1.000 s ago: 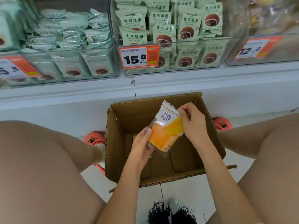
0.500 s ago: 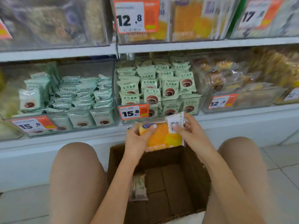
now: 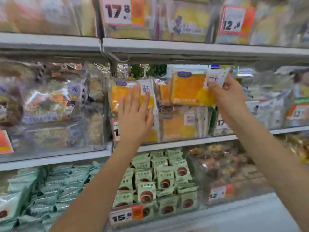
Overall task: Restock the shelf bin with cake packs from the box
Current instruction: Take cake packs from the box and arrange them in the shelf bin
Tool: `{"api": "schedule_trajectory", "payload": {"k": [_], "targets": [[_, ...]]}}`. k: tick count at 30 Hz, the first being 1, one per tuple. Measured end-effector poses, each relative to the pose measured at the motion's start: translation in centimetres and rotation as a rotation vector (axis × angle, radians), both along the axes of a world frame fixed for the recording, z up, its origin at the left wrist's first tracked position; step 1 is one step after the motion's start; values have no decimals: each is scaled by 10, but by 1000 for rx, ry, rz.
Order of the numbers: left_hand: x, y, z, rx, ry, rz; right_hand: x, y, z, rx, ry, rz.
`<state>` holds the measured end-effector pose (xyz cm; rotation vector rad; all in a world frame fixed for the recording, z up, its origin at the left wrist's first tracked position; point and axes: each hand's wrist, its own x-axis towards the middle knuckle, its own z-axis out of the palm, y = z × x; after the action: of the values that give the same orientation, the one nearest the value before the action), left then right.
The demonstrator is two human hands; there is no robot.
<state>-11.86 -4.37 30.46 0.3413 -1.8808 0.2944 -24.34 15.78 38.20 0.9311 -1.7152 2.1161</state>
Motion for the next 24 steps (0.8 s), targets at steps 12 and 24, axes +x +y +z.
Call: {"api": "schedule_trajectory", "payload": {"k": [12,24], "targets": [[-25,-25,-17,-191,88,116,-55,-83,8,406,-86,-31],[-23,-23,-17,-168,72,135,-46,-94,9,777,-94,-186]]}}
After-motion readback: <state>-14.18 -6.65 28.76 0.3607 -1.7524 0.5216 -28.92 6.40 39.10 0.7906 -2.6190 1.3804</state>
